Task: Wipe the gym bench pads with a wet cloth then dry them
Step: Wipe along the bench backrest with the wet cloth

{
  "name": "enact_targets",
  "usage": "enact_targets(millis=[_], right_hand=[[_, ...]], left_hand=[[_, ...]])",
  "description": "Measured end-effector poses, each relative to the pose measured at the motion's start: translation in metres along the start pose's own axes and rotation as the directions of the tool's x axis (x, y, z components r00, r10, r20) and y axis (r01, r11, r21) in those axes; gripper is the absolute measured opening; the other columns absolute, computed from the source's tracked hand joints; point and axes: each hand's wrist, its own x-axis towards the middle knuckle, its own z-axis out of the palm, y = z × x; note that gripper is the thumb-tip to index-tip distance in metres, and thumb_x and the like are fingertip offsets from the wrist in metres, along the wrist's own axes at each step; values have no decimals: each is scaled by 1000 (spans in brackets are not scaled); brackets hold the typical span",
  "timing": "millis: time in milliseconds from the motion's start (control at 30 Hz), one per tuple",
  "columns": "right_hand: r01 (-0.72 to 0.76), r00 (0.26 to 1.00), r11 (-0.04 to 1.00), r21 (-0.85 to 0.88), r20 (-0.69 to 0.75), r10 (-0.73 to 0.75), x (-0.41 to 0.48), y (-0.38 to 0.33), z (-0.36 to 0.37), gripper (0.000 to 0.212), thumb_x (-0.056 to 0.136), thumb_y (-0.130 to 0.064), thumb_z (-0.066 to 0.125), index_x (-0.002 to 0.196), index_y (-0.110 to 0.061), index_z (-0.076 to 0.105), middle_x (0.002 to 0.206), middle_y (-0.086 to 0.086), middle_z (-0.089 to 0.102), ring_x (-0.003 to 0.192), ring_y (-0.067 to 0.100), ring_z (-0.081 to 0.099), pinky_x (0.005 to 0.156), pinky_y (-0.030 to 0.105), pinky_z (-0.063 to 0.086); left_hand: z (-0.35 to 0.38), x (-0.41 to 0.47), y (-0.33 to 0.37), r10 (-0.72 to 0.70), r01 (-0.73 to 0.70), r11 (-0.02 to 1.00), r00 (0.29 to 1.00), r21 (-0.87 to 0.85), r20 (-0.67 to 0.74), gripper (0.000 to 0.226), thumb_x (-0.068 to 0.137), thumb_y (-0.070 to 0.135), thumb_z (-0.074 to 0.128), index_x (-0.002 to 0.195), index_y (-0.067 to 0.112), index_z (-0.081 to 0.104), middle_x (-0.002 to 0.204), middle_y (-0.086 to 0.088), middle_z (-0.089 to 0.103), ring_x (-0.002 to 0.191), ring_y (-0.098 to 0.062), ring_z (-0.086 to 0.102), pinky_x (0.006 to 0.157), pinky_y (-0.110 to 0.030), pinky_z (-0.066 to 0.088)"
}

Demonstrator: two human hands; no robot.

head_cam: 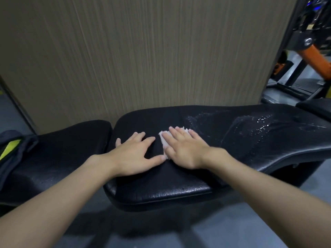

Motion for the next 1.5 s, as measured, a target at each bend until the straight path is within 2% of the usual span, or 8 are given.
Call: enact_targets(millis=[167,300,500,633,1133,1233,1367,1500], right_hand=[[-110,994,993,38,22,109,85,34,-11,58,102,-44,13,158,-28,6,167,1,-1,152,19,-6,122,48,-3],[-162,987,986,41,-6,162,135,57,-21,53,100,-46,16,149,-28,29,159,3,25,150,24,14,120,48,8],[-217,976,975,45,15,217,155,68,-30,56,101,-44,15,152,-25,28,159,3,27,149,23,17,121,46,9],[-174,984,984,47,-27,175,135,62,-16,53,97,-49,20,142,-26,36,147,2,38,145,24,23,118,51,14],[78,993,989,-128,-73,-87,-98,5,10,70,89,-50,-9,154,-27,4,165,4,5,152,24,1,121,47,6],[80,993,990,-118,-82,-90,-108,5,11,73,88,-52,-10,156,-28,0,166,4,-8,151,21,-12,121,49,-3],[74,990,988,-134,-113,-89,-105,8,18,65,97,-50,-2,156,-25,7,166,5,8,152,23,1,122,43,3],[43,997,995,-87,-60,-48,-80,18,10,55,104,-46,10,156,-28,6,166,4,4,152,21,-1,122,44,3]], left_hand=[[7,4,-1,1,-1,1000,999,-4,42,97,76,87,35,156,41,4,166,-3,-7,151,-20,-15,117,-63,-3],[-4,12,0,-11,14,999,995,-31,96,105,69,87,47,155,42,9,166,-3,-3,152,-22,-11,116,-67,3],[-5,19,-2,-20,28,997,994,-69,108,107,65,86,54,154,46,10,166,-1,-4,152,-21,-13,115,-68,1],[-6,21,-1,-24,30,998,994,-54,106,108,64,87,53,154,46,10,166,-1,-5,152,-21,-12,114,-69,1],[-10,14,3,-31,33,999,994,-23,105,114,57,93,46,154,44,11,166,-3,-2,152,-23,-10,113,-70,4],[-13,14,4,-15,14,1000,995,9,104,109,65,89,49,155,40,12,166,-3,-1,152,-23,-7,115,-68,8],[-12,15,11,138,-138,990,990,25,7,89,83,71,56,155,31,23,166,4,9,152,-14,3,120,-54,14],[-3,18,21,117,-117,993,993,28,11,76,93,61,46,157,29,19,166,4,9,152,-14,5,121,-52,13]])
